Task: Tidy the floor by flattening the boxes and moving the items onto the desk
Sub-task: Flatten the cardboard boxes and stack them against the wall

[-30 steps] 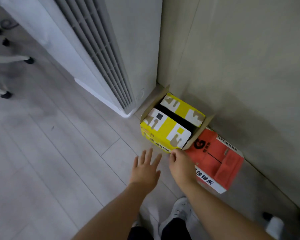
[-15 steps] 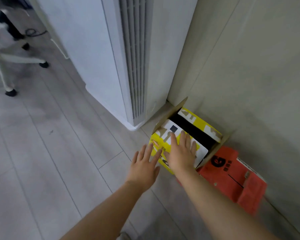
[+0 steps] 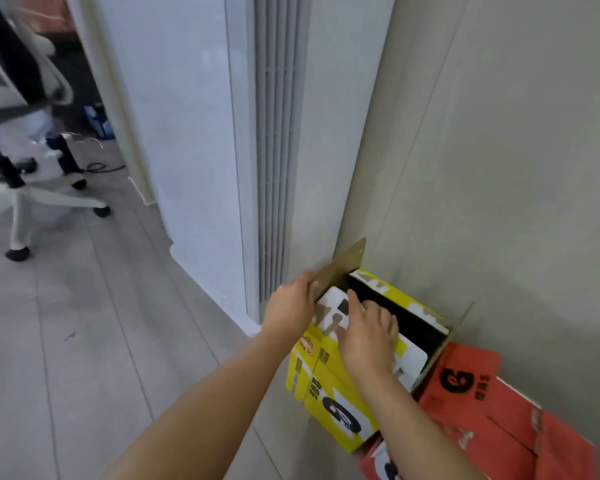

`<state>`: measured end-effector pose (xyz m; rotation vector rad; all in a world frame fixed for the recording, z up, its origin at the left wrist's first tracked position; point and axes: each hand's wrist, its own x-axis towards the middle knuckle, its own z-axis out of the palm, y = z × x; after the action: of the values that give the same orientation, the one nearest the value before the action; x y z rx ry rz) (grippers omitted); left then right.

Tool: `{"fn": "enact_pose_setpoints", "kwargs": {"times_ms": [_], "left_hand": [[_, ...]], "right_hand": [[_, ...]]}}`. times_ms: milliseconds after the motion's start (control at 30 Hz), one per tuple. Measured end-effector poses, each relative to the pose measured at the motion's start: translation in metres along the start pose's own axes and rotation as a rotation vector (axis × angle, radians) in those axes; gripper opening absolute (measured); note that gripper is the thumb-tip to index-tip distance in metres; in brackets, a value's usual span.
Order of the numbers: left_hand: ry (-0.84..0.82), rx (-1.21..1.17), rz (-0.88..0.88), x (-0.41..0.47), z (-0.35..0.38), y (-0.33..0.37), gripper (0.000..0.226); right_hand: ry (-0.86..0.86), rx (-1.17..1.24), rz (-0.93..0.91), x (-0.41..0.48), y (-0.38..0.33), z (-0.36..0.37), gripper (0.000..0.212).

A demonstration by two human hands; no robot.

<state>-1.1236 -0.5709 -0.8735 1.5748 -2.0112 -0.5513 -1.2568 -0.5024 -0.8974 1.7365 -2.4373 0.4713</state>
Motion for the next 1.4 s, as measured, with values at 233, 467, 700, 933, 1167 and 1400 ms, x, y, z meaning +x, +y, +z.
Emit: {"fn": "enact_pose_setpoints", "kwargs": {"times_ms": [233, 467, 700, 933, 1167, 1400], "left_hand": [[0.136, 0.072, 0.056, -0.057, -0.037, -0.016, 0.029], [0.209, 0.260, -0.079, -0.097, -0.106, -0.028, 0.030], [0.267, 0.475, -0.125, -0.142, -0.148, -0.024, 0.021], [0.246, 0.521, -0.101, -0.158, -0.122, -0.029, 0.016], [-0.487, 0.229, -0.163, -0.170, -0.044, -0.058, 0.059], [-0.732, 0.533, -0.203, -0.202, -0.009, -0.122, 0.064]], "right_hand": [[-0.135, 0.246, -0.062, -0.015, -0.032, -0.023, 0.053], [-0.134, 0.529, -0.192, -0.035, -0.087, -0.038, 0.025], [-0.279, 0.858, -0.282, -0.069, -0.104, -0.034, 0.017], [-0.204, 0.812, -0.330, -0.096, -0.082, -0.001, 0.016], [-0.288, 0.576, -0.152, -0.120, 0.015, 0.056, 0.033], [-0.384, 0.493, 0.039, -0.129, 0.058, 0.075, 0.021]]}}
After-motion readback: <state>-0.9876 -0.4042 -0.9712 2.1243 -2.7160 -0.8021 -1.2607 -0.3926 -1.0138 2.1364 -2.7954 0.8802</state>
